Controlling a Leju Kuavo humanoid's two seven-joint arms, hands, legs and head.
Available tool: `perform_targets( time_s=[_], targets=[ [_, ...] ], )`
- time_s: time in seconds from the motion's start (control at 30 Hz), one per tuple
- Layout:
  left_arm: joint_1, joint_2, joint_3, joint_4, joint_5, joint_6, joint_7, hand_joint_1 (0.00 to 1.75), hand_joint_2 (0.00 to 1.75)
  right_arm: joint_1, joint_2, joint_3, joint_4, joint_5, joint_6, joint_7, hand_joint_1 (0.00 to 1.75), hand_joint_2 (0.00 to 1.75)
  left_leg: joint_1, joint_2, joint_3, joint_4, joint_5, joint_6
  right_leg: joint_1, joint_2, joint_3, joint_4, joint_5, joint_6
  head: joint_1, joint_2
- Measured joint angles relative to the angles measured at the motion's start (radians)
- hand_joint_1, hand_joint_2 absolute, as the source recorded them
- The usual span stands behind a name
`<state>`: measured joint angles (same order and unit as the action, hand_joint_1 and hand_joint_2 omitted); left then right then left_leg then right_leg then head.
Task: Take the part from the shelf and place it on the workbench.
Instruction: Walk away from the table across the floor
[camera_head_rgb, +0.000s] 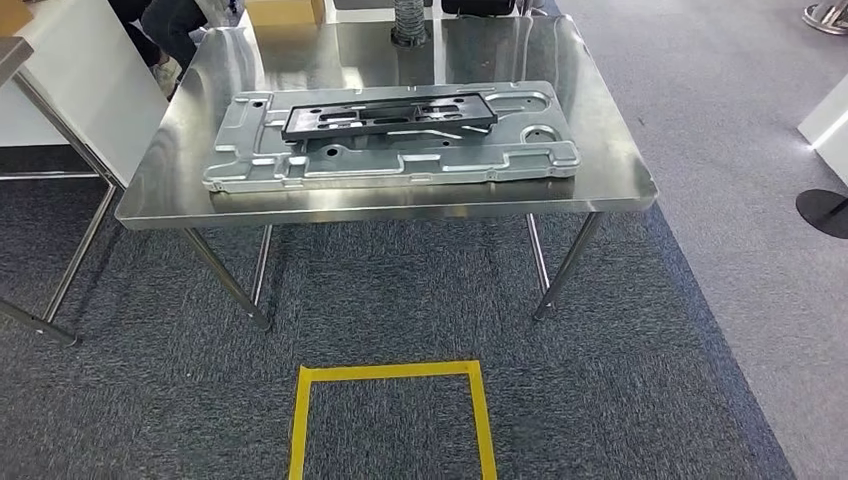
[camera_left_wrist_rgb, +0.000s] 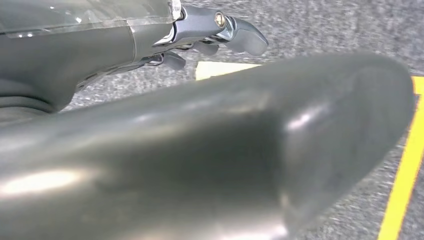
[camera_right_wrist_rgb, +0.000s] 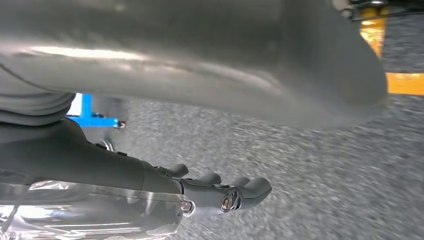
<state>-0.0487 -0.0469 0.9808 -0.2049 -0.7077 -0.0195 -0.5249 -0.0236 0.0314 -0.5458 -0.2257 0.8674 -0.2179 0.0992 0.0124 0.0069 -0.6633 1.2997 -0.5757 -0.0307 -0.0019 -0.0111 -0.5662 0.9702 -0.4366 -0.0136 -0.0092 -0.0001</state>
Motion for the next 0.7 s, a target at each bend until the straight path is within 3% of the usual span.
perform_targets(
  time_s=[0.07,0.13,0.17,0.2,0.27,0.3,0.37,0.4,0.43,0.47,0.5,0.53,0.57,0.6,0.67,0.7],
  targets=[
    [-0.002,0.000,0.000,0.000,-0.002,-0.001,0.000,0.00,0.00,-0.001,-0.001,0.001,0.005,0.000,0.013,0.003,0.00,0.00,-0.001,0.000,0.094,-0.092,0.051,0.006,0.001,0.000,-0.033,0.014,0.018,0.004,0.000,0.000],
    [-0.007,0.000,0.000,0.000,-0.005,-0.001,0.001,0.00,0.00,-0.003,-0.001,0.002,0.007,-0.001,0.026,0.001,0.00,0.00,-0.006,0.000,0.204,-0.247,0.039,0.017,0.002,0.000,-0.055,0.028,0.034,0.013,0.000,0.000],
    [-0.010,0.000,0.000,0.000,-0.007,-0.001,0.001,0.00,0.00,-0.004,-0.001,0.002,0.008,-0.001,0.032,-0.002,0.00,0.00,-0.009,0.000,0.236,-0.301,0.023,0.024,0.002,-0.001,-0.061,0.031,0.042,0.018,0.000,0.000],
    [-0.011,0.000,0.000,0.000,-0.009,-0.001,0.002,0.00,0.00,-0.005,-0.002,0.002,0.009,-0.002,0.040,-0.005,0.00,0.00,-0.013,0.000,0.247,-0.328,0.012,0.032,0.001,-0.002,-0.064,0.031,0.052,0.025,0.000,0.000],
    [-0.010,-0.001,0.000,0.000,-0.012,0.001,0.005,0.00,0.00,-0.006,-0.004,0.002,0.012,-0.003,0.052,-0.008,0.00,0.00,-0.014,0.003,0.235,-0.336,0.028,0.048,-0.002,-0.001,-0.068,0.029,0.064,0.038,-0.001,0.000],
    [-0.010,-0.003,0.000,0.000,-0.014,0.002,0.008,0.00,0.00,-0.006,-0.005,0.002,0.014,-0.004,0.058,-0.007,0.00,0.00,-0.013,0.005,0.225,-0.338,0.042,0.057,-0.004,0.001,-0.075,0.040,0.045,0.042,0.000,0.000],
    [-0.010,-0.006,0.000,0.000,-0.016,0.002,0.014,0.00,0.00,-0.007,-0.006,0.002,0.017,-0.008,0.068,-0.004,0.00,0.00,-0.011,0.008,0.197,-0.341,0.072,0.069,-0.008,0.006,-0.100,0.123,-0.053,0.050,0.003,0.000],
    [-0.010,-0.007,-0.001,0.000,-0.018,0.002,0.016,0.00,0.00,-0.007,-0.006,0.002,0.019,-0.010,0.073,-0.003,0.00,0.00,-0.011,0.008,0.179,-0.341,0.086,0.072,-0.010,0.007,-0.114,0.190,-0.109,0.054,0.006,0.000],
    [-0.009,-0.008,-0.001,0.000,-0.020,0.002,0.018,0.00,0.00,-0.007,-0.007,0.002,0.020,-0.011,0.075,-0.002,0.00,0.00,-0.012,0.008,0.161,-0.339,0.099,0.072,-0.012,0.007,-0.124,0.255,-0.146,0.058,0.006,0.000],
    [-0.009,-0.008,-0.001,0.000,-0.021,0.002,0.019,0.00,0.00,-0.007,-0.007,0.002,0.021,-0.013,0.077,-0.002,0.00,0.00,-0.013,0.008,0.142,-0.336,0.112,0.071,-0.013,0.007,-0.125,0.303,-0.155,0.061,0.006,0.000],
    [-0.009,-0.009,-0.001,0.000,-0.022,0.001,0.020,0.00,0.00,-0.007,-0.007,0.002,0.021,-0.014,0.079,-0.002,0.00,0.00,-0.013,0.009,0.122,-0.332,0.125,0.069,-0.015,0.007,-0.110,0.321,-0.139,0.064,0.006,0.000],
    [-0.009,-0.009,-0.002,0.000,-0.023,0.001,0.021,0.00,0.00,-0.007,-0.007,0.002,0.022,-0.015,0.080,-0.001,0.00,0.00,-0.013,0.009,0.102,-0.327,0.136,0.067,-0.017,0.007,-0.078,0.302,-0.110,0.065,0.006,0.000],
    [-0.010,-0.010,-0.002,0.000,-0.023,0.001,0.021,0.00,0.00,-0.008,-0.007,0.002,0.022,-0.016,0.081,-0.001,0.00,0.00,-0.013,0.009,0.084,-0.320,0.147,0.064,-0.019,0.007,-0.029,0.248,-0.086,0.064,0.006,0.000],
    [-0.010,-0.010,-0.002,0.000,-0.024,0.000,0.022,0.00,0.00,-0.009,-0.007,0.002,0.022,-0.017,0.081,-0.001,0.00,0.00,-0.014,0.008,0.068,-0.313,0.156,0.060,-0.019,0.008,0.036,0.169,-0.080,0.062,0.006,0.000],
    [-0.010,-0.011,-0.002,0.000,-0.026,-0.001,0.022,0.00,0.00,-0.013,-0.007,0.002,0.022,-0.017,0.081,0.000,0.00,0.00,-0.015,0.009,0.048,-0.301,0.174,0.050,-0.015,0.008,0.136,0.025,-0.104,0.051,0.006,0.000],
    [-0.010,-0.012,-0.002,0.000,-0.028,-0.001,0.023,0.00,0.00,-0.014,-0.007,0.002,0.023,-0.017,0.081,0.001,0.00,0.00,-0.015,0.009,0.043,-0.299,0.184,0.044,-0.011,0.008,0.157,-0.012,-0.116,0.043,0.007,0.000]
  ],
)
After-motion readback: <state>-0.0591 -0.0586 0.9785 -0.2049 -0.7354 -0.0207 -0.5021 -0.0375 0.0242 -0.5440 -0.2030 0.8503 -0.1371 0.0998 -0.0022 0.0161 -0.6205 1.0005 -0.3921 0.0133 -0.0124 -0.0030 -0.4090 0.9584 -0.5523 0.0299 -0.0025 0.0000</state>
